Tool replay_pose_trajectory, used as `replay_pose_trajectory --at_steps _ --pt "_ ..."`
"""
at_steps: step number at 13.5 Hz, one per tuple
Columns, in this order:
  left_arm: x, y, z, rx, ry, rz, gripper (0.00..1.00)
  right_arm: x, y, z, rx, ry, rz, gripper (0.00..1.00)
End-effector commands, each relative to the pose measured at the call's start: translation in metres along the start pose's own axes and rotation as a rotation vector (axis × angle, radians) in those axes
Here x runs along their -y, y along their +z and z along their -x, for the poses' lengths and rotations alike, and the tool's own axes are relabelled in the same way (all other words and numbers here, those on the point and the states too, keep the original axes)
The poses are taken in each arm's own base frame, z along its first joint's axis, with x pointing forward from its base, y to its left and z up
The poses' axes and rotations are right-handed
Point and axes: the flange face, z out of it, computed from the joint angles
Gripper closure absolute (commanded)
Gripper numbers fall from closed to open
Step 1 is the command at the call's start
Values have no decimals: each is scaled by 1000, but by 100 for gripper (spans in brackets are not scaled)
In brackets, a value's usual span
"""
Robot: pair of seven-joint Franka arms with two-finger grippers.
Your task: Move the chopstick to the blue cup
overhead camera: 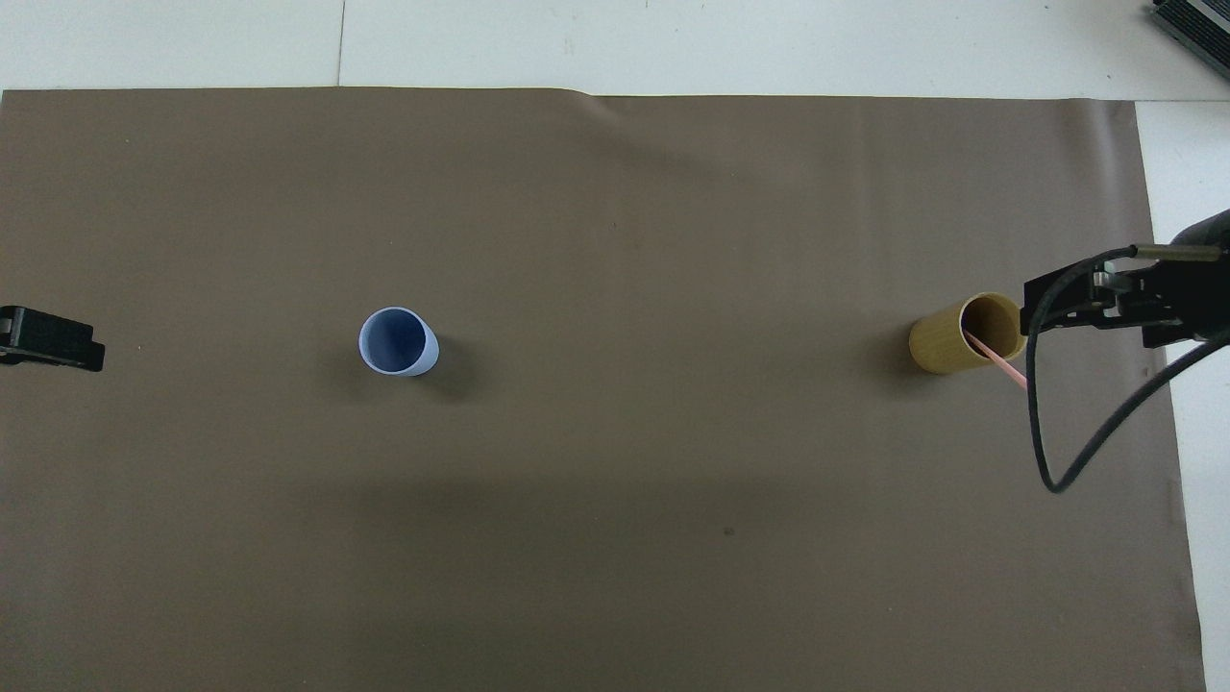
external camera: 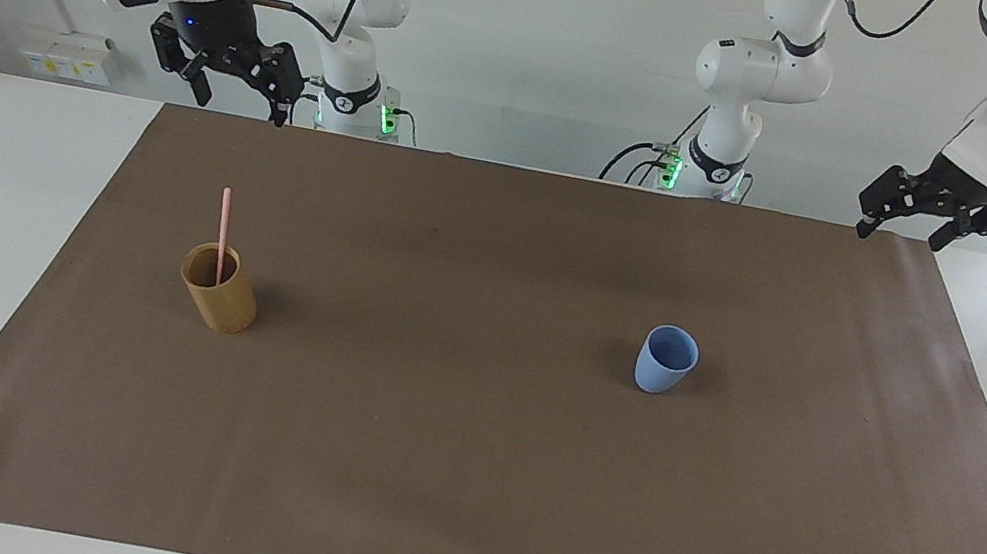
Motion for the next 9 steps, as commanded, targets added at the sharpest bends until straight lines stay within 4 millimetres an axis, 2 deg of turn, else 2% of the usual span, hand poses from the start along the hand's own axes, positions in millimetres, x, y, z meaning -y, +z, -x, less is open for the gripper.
replay_pose_trajectory --at_steps 1,6,9 --pt "-3 23 0 0 7 9 0 -4 1 2 3 -16 -21 0" --pt "-50 78 -15 -40 -1 5 0 -4 1 2 3 -16 -21 0" --pt "-49 112 -27 -35 -27 9 0 -4 1 2 3 -16 -21 0"
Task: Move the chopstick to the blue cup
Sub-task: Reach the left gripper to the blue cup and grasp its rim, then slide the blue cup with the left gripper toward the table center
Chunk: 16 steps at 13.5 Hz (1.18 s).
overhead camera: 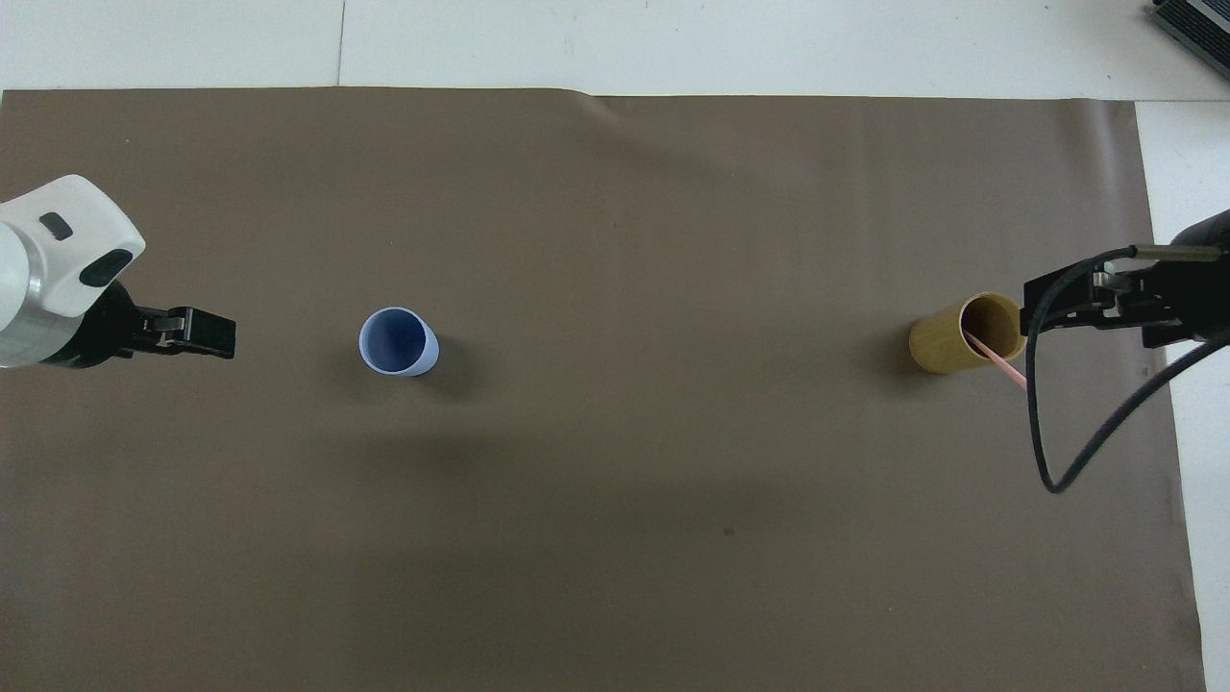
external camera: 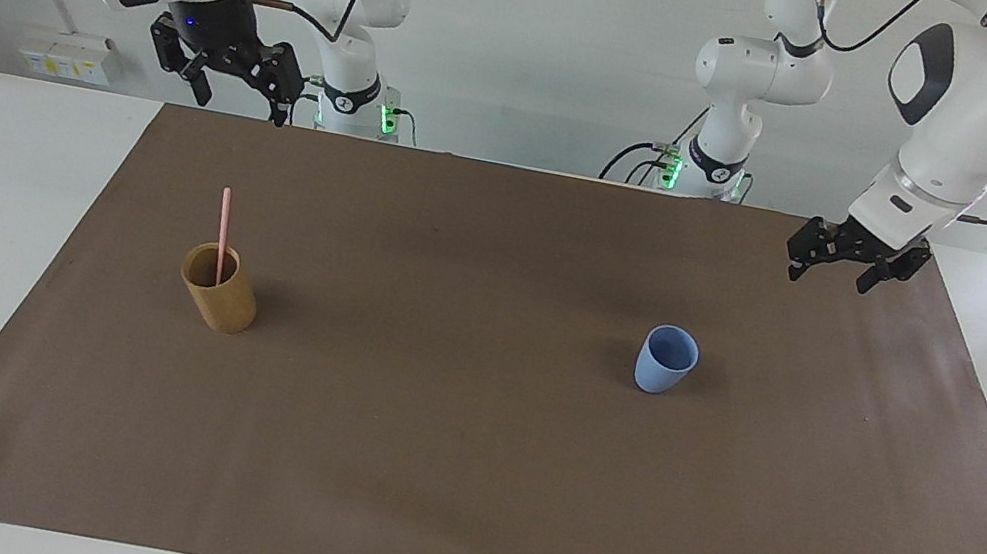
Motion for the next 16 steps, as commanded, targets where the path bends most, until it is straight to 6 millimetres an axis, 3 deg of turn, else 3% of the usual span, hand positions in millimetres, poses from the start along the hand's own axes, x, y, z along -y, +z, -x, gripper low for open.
replay_pose_trajectory --at_steps 1,3,5,8,12,14,16 --pt "1 28 -5 4 -28 10 0 -4 0 3 2 -16 -21 0" --pt "-29 40 -11 -10 -53 12 0 -4 1 2 3 -16 -21 0" --pt "-38 56 -13 1 -63 11 0 -4 1 2 3 -16 -21 0" --pt "-73 98 -17 17 -137 9 0 -4 0 3 2 -16 -21 0" --pt "-80 142 -18 24 -147 8 0 -4 1 2 3 -16 -21 0" --pt "-82 148 -21 16 -211 11 0 -4 0 3 2 -16 -21 0" --pt "-86 159 -8 32 -215 4 0 -4 1 2 3 -16 -21 0"
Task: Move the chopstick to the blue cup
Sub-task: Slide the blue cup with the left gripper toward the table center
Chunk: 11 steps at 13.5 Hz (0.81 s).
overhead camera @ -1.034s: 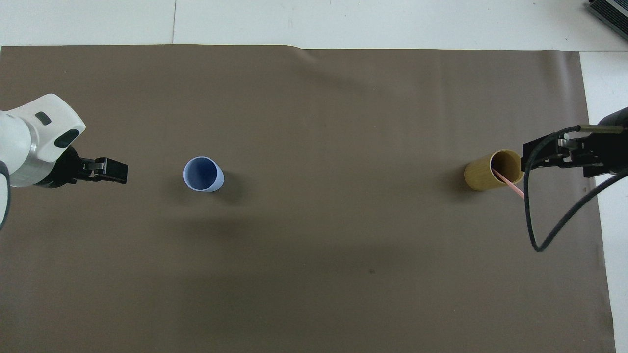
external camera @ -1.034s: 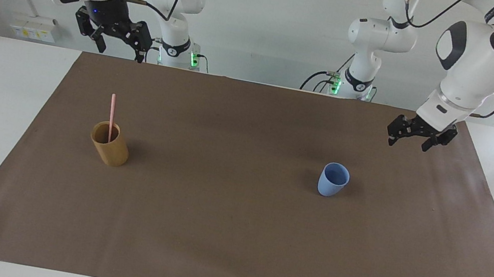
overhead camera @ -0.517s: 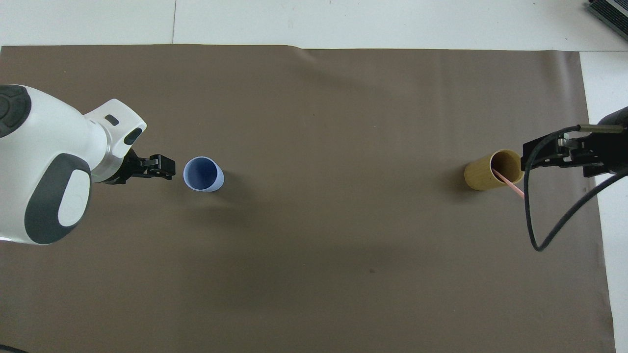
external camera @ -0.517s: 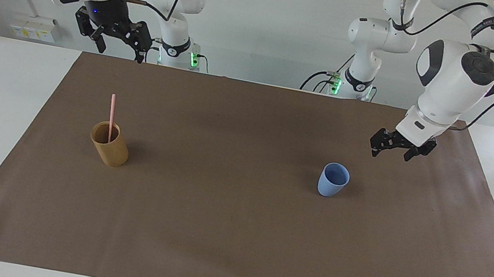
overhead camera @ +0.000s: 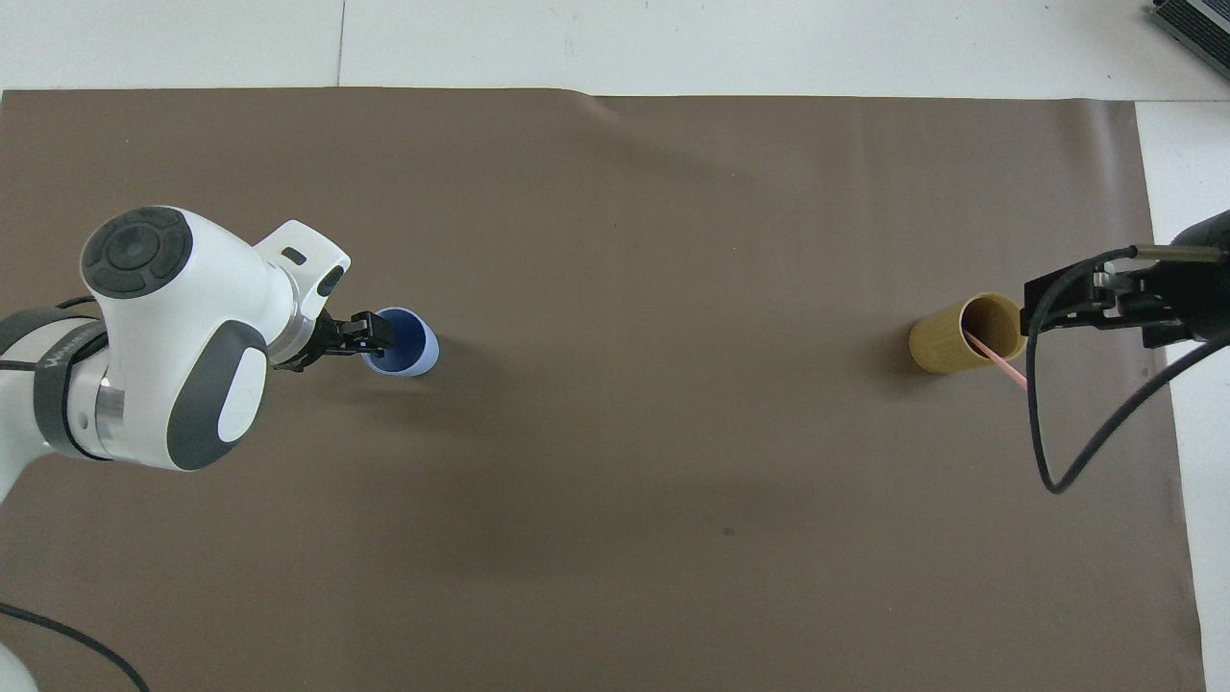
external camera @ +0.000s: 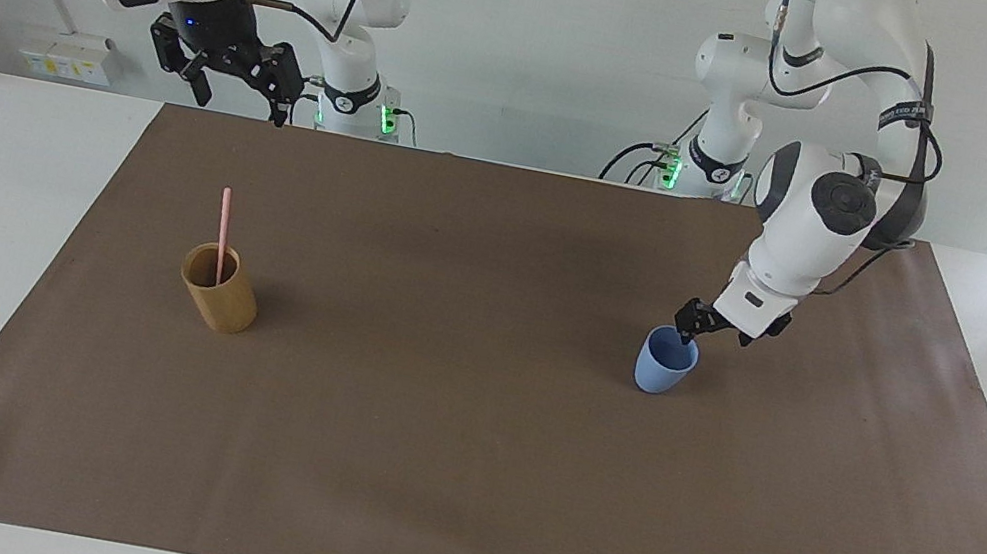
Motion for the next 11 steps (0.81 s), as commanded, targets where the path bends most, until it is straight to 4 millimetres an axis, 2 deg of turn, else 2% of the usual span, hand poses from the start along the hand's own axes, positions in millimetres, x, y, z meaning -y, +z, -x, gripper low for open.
replay_pose_trajectory --at_steps 1,3,4,5,6,7,8,9,10,11 --pt "-2 7 12 -26 -23 13 0 -4 1 2 3 -16 -21 0" --pt "-5 17 10 -22 -29 12 0 -4 1 2 3 -16 -21 0" --pt "-17 26 13 -15 -21 9 0 -4 1 2 3 -16 -21 0" --pt "-18 25 12 -20 -22 11 0 -4 0 3 2 -16 -21 0" --pt "-19 25 11 -23 -27 13 12 -4 1 2 3 -16 -21 0" --pt "-19 25 11 -21 -39 12 41 -5 1 2 3 -21 -21 0" --pt "-19 25 11 -20 -50 12 60 -10 1 1 3 -6 -22 0" --pt "-19 24 10 -19 -76 17 86 -12 1 1 3 -1 -22 0" --pt "-19 24 11 -16 -75 24 100 -14 0 0 2 2 -22 0" --pt "-20 24 10 -15 -75 25 100 -15 1 0 3 2 -22 0"
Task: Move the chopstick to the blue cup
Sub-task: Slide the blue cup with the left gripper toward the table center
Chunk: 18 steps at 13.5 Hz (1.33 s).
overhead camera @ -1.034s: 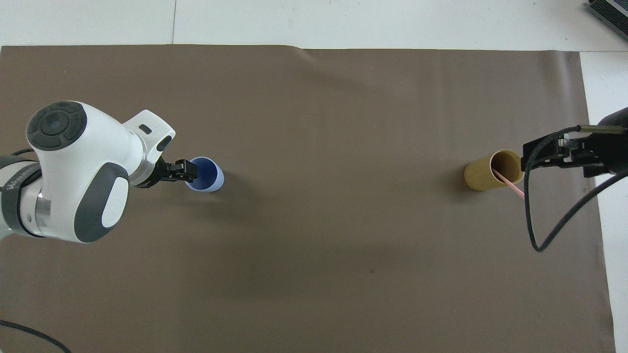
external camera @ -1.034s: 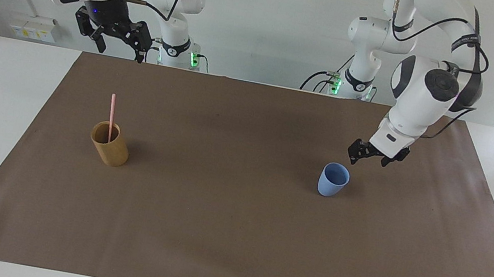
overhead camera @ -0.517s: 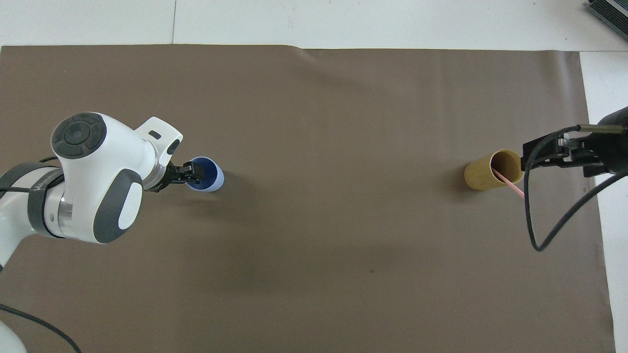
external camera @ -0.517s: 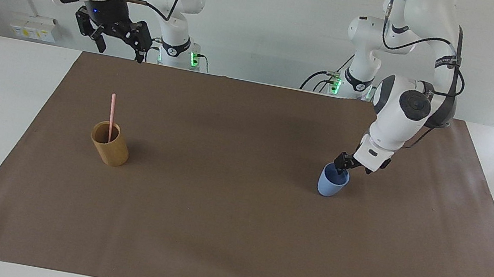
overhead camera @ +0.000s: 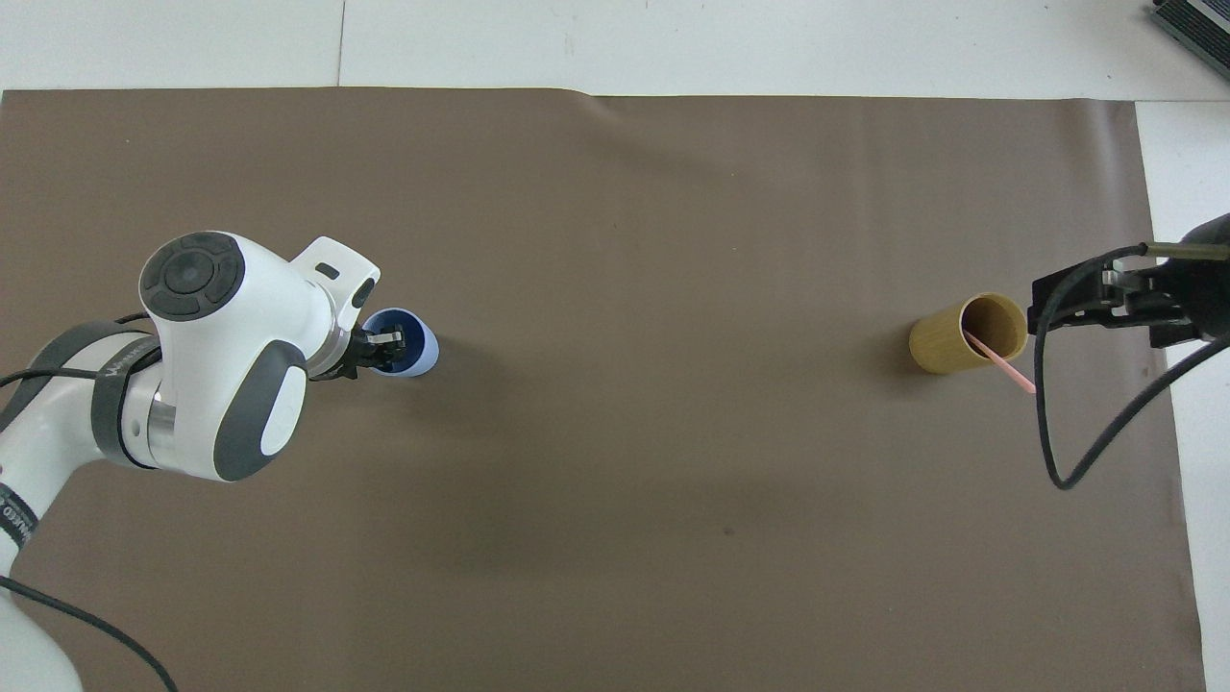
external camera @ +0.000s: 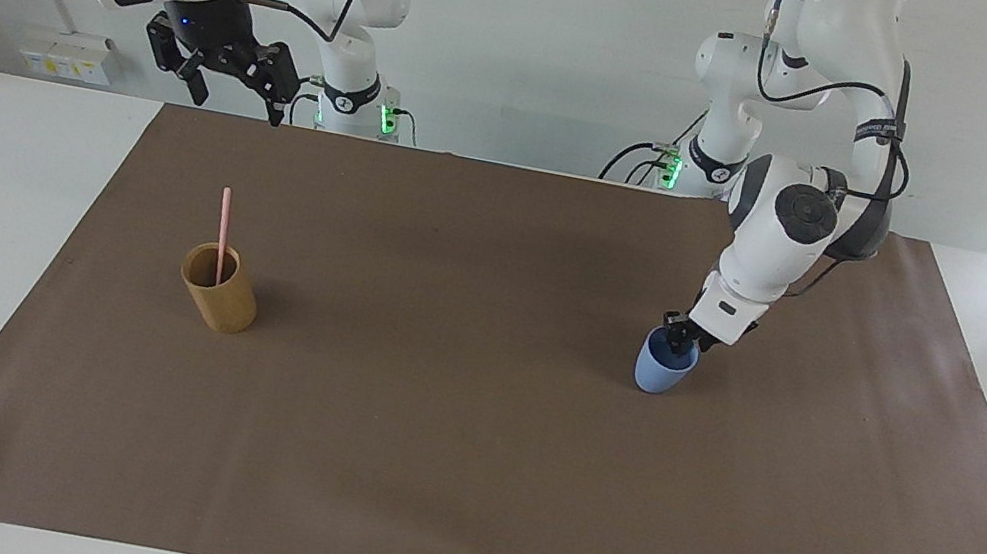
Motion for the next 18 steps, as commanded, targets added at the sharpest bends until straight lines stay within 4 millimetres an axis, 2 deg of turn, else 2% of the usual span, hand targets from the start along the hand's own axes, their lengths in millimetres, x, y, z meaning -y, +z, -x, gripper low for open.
replay_pose_trajectory --at_steps 1,3,4,6,7,8,9,11,12,14,15,16,17,18 --pt "-1 -2 -2 -10 -25 18 100 -6 0 2 2 -20 -22 0" --pt "-7 -9 -9 -8 -34 19 100 -6 0 1 0 -12 -22 0" --pt "-13 -19 -12 4 -30 14 100 -6 0 1 0 -11 -22 0" --pt "-22 -55 -17 16 -43 9 100 -5 -1 0 -10 -14 -24 0" --pt "-33 -77 -17 10 -63 13 100 -4 -2 -3 -36 -23 -29 0" --pt "-47 -91 -14 3 -83 17 100 -4 -3 -5 -45 -21 -31 0" --pt "-69 -99 -3 -5 -88 20 100 -5 -2 -6 -46 -20 -31 0" --pt "-114 -103 22 -31 -140 41 100 -4 -3 -8 -66 -13 -35 0" --pt "-130 -101 29 -43 -168 60 100 -3 -3 -8 -66 -18 -34 0" --pt "-166 -119 35 -42 -161 146 100 -1 -4 -7 -69 -23 -28 0" --pt "-181 -113 37 -31 -147 148 100 -1 -2 -7 -67 -26 -27 0" --pt "-204 -97 45 -18 -131 143 100 -2 -2 -9 -75 -24 -29 0" --pt "-233 -90 51 -17 -129 148 100 -3 -1 -12 -92 -24 -27 0" --pt "-247 -83 50 -12 -129 146 100 -5 3 -14 -93 -20 -25 0"
